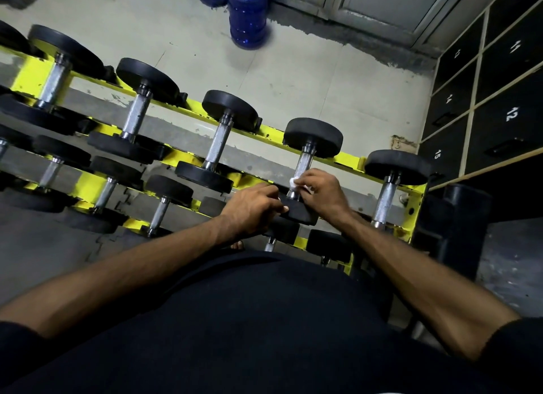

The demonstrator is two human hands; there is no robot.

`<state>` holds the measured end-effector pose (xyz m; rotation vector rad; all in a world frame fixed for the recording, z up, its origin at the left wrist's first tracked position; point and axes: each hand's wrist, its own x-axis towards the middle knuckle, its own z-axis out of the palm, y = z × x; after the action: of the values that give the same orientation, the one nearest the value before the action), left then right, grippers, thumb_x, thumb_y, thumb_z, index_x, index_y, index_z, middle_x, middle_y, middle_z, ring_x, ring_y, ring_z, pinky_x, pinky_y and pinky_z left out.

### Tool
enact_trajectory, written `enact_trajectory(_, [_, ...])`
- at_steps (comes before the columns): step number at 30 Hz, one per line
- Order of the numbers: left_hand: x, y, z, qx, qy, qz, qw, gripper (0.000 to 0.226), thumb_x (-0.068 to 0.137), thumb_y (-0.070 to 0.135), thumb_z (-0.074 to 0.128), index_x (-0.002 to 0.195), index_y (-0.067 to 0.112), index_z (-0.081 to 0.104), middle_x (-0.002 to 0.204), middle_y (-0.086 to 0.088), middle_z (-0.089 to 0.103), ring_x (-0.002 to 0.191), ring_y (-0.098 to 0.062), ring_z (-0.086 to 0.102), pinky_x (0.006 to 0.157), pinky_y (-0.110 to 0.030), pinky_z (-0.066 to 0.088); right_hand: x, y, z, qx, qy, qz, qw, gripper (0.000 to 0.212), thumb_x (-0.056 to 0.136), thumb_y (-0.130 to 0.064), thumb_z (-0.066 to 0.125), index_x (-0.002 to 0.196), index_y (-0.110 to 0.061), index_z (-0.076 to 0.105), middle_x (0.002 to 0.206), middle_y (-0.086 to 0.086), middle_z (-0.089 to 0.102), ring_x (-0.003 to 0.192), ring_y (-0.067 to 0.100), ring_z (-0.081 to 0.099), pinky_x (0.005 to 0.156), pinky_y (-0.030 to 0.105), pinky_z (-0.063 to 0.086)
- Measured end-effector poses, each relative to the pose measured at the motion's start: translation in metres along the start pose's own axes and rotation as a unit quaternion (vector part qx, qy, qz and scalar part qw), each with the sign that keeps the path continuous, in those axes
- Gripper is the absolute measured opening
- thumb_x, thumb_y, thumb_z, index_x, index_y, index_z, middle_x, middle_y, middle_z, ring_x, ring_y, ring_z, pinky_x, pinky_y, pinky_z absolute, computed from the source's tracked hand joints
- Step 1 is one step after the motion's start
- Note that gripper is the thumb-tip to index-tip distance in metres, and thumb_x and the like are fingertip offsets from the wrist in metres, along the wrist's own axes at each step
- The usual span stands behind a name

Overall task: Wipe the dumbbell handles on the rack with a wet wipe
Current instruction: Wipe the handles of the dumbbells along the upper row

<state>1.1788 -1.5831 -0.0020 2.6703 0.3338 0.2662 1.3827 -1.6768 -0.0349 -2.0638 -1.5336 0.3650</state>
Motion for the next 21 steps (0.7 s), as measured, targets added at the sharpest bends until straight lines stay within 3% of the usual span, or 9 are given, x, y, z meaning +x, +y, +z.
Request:
enact_trajectory(3, [-0.001, 0.001, -0.002, -0.004, 0.004, -0.001, 1.0, 0.009, 0.089, 0.026, 0.072, 0.092, 0.019, 0.076, 0.086, -0.003, 0.059, 0.079, -0.023, 0.058, 0.055, -0.034, 0.049, 0.026, -0.009, -0.016, -0.15, -0.088, -0.081, 0.981, 0.017, 0.087, -0.019, 0.071, 0.103, -0.018, 0.077, 0.101, -0.001, 0.071, 0.089, 0.025, 0.066, 0.065, 0.031, 0.052])
enact_trajectory(6, [-0.002, 0.001, 0.0, -0.01, 0.011, -0.005, 1.0, 0.012, 0.091, 0.029, 0.069, 0.09, 0.018, 0.075, 0.085, -0.002, 0.057, 0.079, -0.022, 0.057, 0.054, -0.034, 0.048, 0.063, -0.032, -0.018, -0.328, -0.132, -0.007, 0.935, 0.022, 0.089, -0.01, 0.058, 0.103, -0.018, 0.073, 0.105, 0.003, 0.069, 0.091, 0.033, 0.067, 0.062, 0.033, 0.046])
enact_trajectory(8, [-0.002, 0.001, 0.0, -0.012, 0.013, -0.005, 1.0, 0.013, 0.092, 0.029, 0.069, 0.09, 0.018, 0.075, 0.085, -0.002, 0.057, 0.078, -0.022, 0.057, 0.054, -0.033, 0.047, 0.08, -0.053, -0.016, -0.389, -0.187, 0.032, 0.902, 0.026, 0.09, -0.007, 0.054, 0.109, -0.015, 0.071, 0.109, 0.008, 0.069, 0.097, 0.034, 0.067, 0.069, 0.034, 0.049])
enact_trajectory(11, [-0.003, 0.001, -0.001, -0.008, 0.012, 0.005, 1.0, 0.01, 0.091, 0.028, 0.07, 0.092, 0.019, 0.076, 0.084, -0.002, 0.057, 0.078, -0.023, 0.058, 0.054, -0.034, 0.048, 0.092, -0.071, -0.007, -0.419, -0.297, 0.008, 0.858, 0.027, 0.09, -0.015, 0.057, 0.115, -0.014, 0.067, 0.113, 0.006, 0.069, 0.102, 0.03, 0.067, 0.077, 0.037, 0.053])
enact_trajectory(14, [-0.002, 0.001, -0.001, -0.011, 0.007, 0.008, 1.0, 0.015, 0.093, 0.03, 0.067, 0.093, 0.019, 0.076, 0.086, -0.002, 0.06, 0.081, -0.023, 0.059, 0.056, -0.036, 0.05, 0.089, -0.079, 0.0, -0.353, -0.413, -0.011, 0.84, 0.017, 0.084, -0.022, 0.068, 0.099, -0.015, 0.069, 0.103, 0.006, 0.071, 0.086, 0.027, 0.065, 0.069, 0.032, 0.056])
enact_trajectory(16, [-0.002, 0.0, 0.0, -0.012, 0.01, 0.005, 1.0, 0.016, 0.094, 0.031, 0.066, 0.091, 0.019, 0.076, 0.085, -0.002, 0.06, 0.081, -0.023, 0.058, 0.057, -0.036, 0.049, 0.084, -0.077, -0.003, -0.343, -0.393, -0.026, 0.853, 0.011, 0.085, -0.021, 0.068, 0.093, -0.016, 0.07, 0.095, 0.005, 0.069, 0.082, 0.028, 0.063, 0.062, 0.029, 0.048])
enact_trajectory(19, [-0.003, 0.001, 0.002, -0.017, 0.022, -0.001, 1.0, 0.018, 0.094, 0.032, 0.065, 0.086, 0.018, 0.074, 0.083, -0.001, 0.057, 0.078, -0.022, 0.056, 0.055, -0.034, 0.046, 0.076, -0.064, -0.009, -0.39, -0.28, -0.03, 0.877, 0.013, 0.092, -0.017, 0.06, 0.1, -0.016, 0.07, 0.101, 0.005, 0.07, 0.093, 0.029, 0.067, 0.068, 0.034, 0.049])
enact_trajectory(21, [-0.003, 0.001, 0.002, -0.018, 0.021, 0.001, 1.0, 0.017, 0.094, 0.031, 0.066, 0.086, 0.018, 0.074, 0.083, -0.001, 0.057, 0.078, -0.022, 0.056, 0.055, -0.033, 0.045, 0.074, -0.055, -0.009, -0.39, -0.3, -0.026, 0.87, 0.016, 0.092, -0.019, 0.059, 0.103, -0.02, 0.071, 0.105, 0.004, 0.071, 0.095, 0.028, 0.067, 0.068, 0.032, 0.049])
